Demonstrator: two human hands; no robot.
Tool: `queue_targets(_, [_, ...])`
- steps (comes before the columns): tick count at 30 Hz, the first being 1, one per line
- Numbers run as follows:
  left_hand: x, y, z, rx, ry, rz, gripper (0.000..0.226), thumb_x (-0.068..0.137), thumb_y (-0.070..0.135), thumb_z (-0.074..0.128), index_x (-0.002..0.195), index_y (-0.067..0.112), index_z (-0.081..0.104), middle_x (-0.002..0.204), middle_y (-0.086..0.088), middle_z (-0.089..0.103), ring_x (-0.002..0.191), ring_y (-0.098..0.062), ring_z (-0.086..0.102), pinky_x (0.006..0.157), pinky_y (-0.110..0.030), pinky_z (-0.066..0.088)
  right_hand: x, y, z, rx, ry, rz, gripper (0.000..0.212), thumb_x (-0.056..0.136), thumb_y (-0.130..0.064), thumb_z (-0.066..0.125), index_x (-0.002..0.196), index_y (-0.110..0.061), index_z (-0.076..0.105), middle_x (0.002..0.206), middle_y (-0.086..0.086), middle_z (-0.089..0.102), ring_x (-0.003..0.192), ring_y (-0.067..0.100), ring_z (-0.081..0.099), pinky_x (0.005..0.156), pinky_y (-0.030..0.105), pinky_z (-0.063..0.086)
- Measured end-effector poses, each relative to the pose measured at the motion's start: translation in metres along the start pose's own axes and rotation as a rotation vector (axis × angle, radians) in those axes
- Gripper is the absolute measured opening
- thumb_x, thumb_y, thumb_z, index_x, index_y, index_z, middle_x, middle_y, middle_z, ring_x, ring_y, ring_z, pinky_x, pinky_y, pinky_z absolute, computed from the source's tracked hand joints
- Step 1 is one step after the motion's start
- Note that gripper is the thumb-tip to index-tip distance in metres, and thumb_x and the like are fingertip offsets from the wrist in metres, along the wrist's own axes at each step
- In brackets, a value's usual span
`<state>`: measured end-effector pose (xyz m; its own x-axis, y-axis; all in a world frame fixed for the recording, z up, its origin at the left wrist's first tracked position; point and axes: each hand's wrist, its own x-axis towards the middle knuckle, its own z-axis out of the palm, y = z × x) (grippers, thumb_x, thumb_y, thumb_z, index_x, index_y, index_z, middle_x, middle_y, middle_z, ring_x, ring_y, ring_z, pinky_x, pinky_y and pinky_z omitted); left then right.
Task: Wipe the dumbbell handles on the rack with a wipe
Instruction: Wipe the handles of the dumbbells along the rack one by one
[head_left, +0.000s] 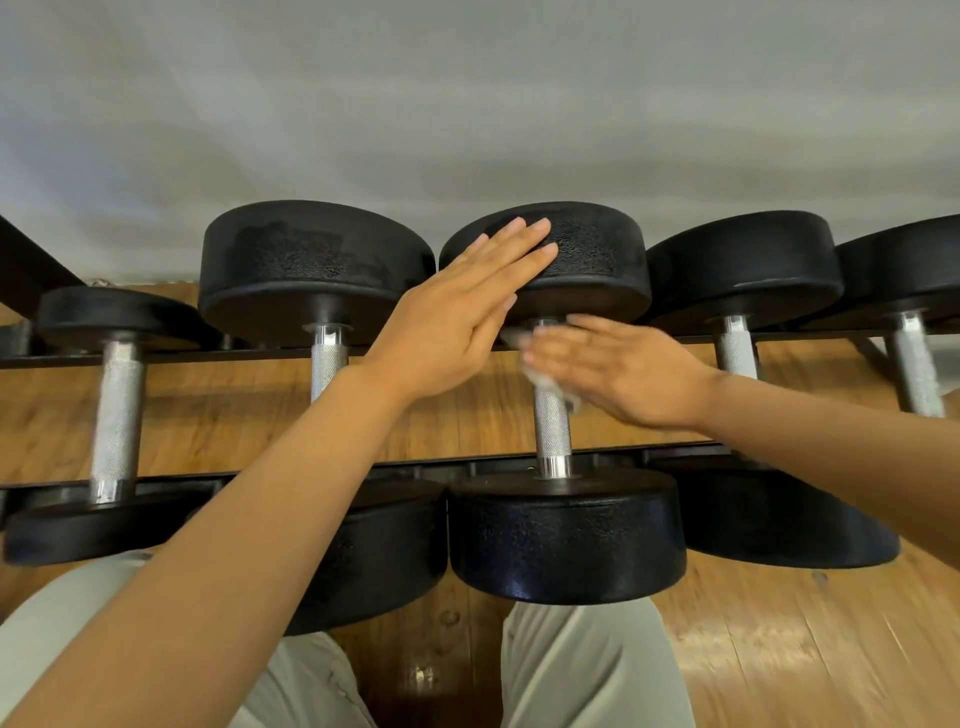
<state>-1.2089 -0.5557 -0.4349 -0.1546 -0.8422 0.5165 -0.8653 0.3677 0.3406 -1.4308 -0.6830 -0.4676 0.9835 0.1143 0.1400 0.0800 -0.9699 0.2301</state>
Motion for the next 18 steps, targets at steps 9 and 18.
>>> queue_targets(9, [0.0, 0.002, 0.002, -0.009, 0.009, -0.004, 0.048, 0.104, 0.006, 0.039, 0.152, 0.011, 0.036, 0.16, -0.005, 0.029, 0.151, -0.015, 0.018, 0.124, -0.033, 0.015, -0.019, -0.024, 0.006, 0.163, -0.099, -0.108, 0.047, 0.103, -0.027, 0.034, 0.149, -0.019, 0.035, 0.157, -0.002, 0.029, 0.148, 0.014, 0.018, 0.122, 0.038, 0.004])
queue_targets(18, [-0.001, 0.004, 0.003, -0.004, 0.009, -0.02, 0.049, 0.104, 0.005, 0.038, 0.152, 0.011, 0.034, 0.161, -0.005, 0.027, 0.151, -0.015, 0.017, 0.124, -0.032, 0.014, 0.004, -0.007, 0.014, 0.078, 0.044, 0.186, 0.05, 0.104, -0.033, 0.032, 0.149, -0.01, 0.034, 0.156, 0.008, 0.032, 0.146, 0.02, 0.024, 0.121, 0.039, 0.018])
